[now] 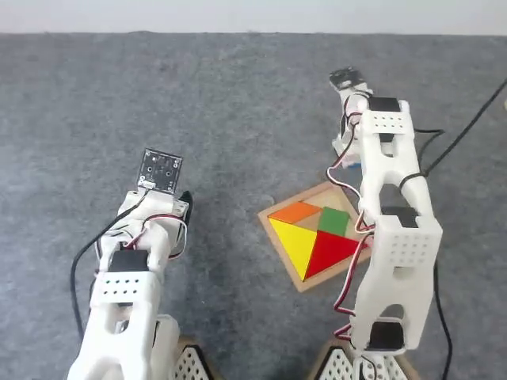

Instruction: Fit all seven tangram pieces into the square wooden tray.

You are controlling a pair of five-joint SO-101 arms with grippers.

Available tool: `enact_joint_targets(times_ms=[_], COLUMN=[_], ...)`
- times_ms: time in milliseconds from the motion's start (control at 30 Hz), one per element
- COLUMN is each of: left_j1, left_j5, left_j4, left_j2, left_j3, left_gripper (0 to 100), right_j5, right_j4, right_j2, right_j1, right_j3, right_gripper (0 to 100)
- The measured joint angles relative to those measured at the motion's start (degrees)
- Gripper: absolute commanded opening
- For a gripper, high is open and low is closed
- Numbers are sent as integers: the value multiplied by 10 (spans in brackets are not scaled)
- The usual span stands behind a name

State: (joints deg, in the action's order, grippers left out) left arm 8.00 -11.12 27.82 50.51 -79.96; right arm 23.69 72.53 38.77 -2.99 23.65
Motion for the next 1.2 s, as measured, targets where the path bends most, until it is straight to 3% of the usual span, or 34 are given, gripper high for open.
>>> enact_joint_targets(times_ms=[467,600,833,1200], left_j1=[0,0,0,0], left_j5=[0,0,0,0], left_j4=[0,0,0,0], left_j2=[0,0,0,0], left_j3=[0,0,0,0], left_gripper=[174,174,174,174], right_j5=[200,244,280,273], right_j4=[-25,-27,-25,-20], right_j2=[56,60,63,58], right_j1=[-2,-3,0,15], right_j3=[11,14,26,29], right_gripper=[307,191,13,8])
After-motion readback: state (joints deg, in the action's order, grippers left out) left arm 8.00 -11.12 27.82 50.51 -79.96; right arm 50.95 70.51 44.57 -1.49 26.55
